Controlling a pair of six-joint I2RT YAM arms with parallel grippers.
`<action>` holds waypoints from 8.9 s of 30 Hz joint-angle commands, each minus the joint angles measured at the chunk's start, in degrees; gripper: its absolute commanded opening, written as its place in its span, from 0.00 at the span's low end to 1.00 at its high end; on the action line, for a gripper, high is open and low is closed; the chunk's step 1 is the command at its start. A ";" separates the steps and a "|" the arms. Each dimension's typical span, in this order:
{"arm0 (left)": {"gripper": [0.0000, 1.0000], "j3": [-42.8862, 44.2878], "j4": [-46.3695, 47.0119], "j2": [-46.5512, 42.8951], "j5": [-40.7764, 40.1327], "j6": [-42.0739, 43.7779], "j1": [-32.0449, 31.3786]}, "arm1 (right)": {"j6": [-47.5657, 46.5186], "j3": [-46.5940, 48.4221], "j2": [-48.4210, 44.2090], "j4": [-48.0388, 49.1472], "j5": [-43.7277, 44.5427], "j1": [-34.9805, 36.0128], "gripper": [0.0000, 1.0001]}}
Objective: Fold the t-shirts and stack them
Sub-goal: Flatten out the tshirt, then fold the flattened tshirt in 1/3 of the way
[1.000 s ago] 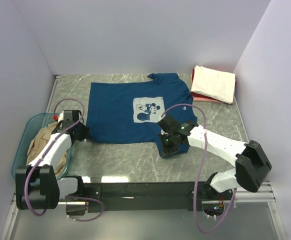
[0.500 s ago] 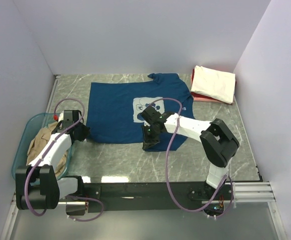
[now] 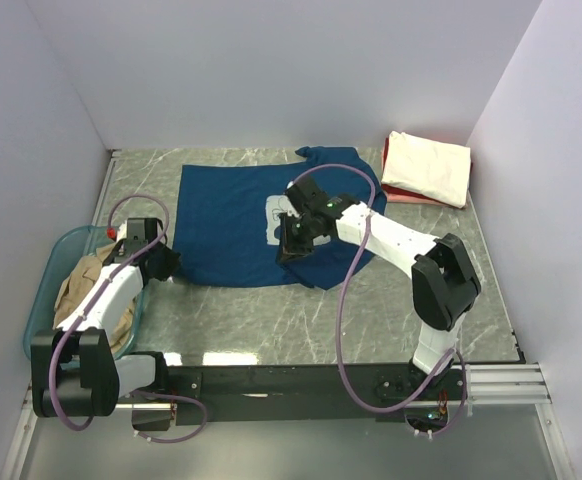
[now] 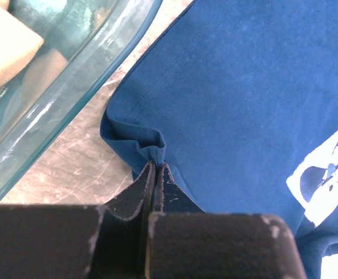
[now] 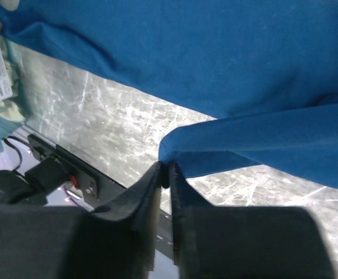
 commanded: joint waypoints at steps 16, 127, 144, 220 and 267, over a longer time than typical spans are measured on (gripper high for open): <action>0.00 2.54 0.59 1.29 0.29 1.08 -0.14 | 6.55 -29.87 -21.94 13.47 11.06 -0.77 0.41; 0.00 3.77 -2.93 -0.99 -1.46 2.75 -0.23 | -1.09 -29.25 -23.78 13.74 25.13 -13.95 0.53; 0.00 3.07 -3.46 -2.22 -1.99 2.67 -0.14 | 0.40 -31.22 -13.52 18.49 24.94 -1.38 0.49; 0.01 11.41 -8.02 9.98 -12.62 -4.89 -5.94 | 1.39 -25.87 -44.11 -2.27 32.34 -4.34 0.00; 0.01 34.00 -9.43 30.82 -9.72 -2.34 2.23 | -10.15 -2.65 -8.41 8.56 15.54 -32.05 0.00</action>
